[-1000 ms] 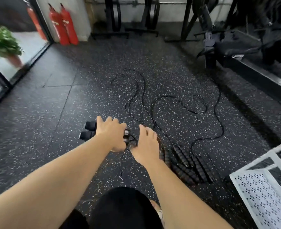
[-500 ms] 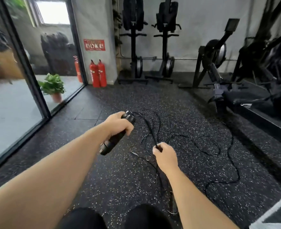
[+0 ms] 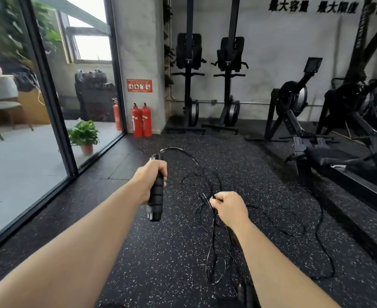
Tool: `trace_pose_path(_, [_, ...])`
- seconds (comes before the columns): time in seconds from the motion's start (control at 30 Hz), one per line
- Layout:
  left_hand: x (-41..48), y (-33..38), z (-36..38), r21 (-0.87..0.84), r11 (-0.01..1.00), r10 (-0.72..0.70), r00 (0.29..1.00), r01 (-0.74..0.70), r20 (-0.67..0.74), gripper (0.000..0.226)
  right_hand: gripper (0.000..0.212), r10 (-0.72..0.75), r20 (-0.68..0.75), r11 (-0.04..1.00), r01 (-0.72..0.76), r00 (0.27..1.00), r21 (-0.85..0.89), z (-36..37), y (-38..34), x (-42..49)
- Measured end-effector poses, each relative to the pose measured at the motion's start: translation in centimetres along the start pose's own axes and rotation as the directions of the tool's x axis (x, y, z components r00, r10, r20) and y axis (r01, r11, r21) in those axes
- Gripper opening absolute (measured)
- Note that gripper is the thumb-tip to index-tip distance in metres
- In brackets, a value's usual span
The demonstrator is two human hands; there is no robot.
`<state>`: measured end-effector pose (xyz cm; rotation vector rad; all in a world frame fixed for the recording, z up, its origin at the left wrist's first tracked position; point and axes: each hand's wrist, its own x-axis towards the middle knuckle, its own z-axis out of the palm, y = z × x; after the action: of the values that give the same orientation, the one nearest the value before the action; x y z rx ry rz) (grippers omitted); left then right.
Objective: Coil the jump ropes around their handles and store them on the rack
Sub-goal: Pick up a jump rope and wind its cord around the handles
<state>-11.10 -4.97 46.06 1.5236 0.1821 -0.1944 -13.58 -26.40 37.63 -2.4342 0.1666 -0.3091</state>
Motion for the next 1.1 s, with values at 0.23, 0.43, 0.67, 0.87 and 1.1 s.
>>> trace_pose_path(0.23, [-0.9, -4.5, 3.1, -0.078, 0.98, -0.157, 0.953, 0.182, 0.259, 0.022, 0.03, 0.003, 0.043, 0.961, -0.015, 0.999, 0.276, -0.9, -1.0, 4.0])
trace_pose_path(0.43, [0.7, -7.3, 5.4, -0.106, 0.979, -0.12, 0.909, 0.176, 0.399, 0.057, 0.039, -0.032, 0.346, 0.966, -0.06, 0.938, 0.252, 0.0, 0.0, 4.5])
trace_pose_path(0.67, [3.5, -11.4, 5.5, -0.13, 0.969, -0.118, 0.852, 0.212, 0.511, 0.042, 0.009, -0.046, 0.51, 0.982, -0.056, 0.859, 0.183, 3.2, 1.6, 4.7])
trace_pose_path(0.87, [6.1, -11.8, 4.1, -0.353, 0.901, -0.049, 0.867, 0.254, 0.497, 0.09, 0.013, 0.015, 0.288, 0.875, -0.152, 0.957, 0.459, 4.4, 4.8, 4.5])
trace_pose_path(1.1, [7.3, -11.4, 2.5, -0.658, 0.679, 0.102, 0.845, 0.326, 0.525, 0.077, 0.017, 0.132, 0.27, 0.799, -0.263, 0.954, 0.54, 3.7, 3.4, 3.6])
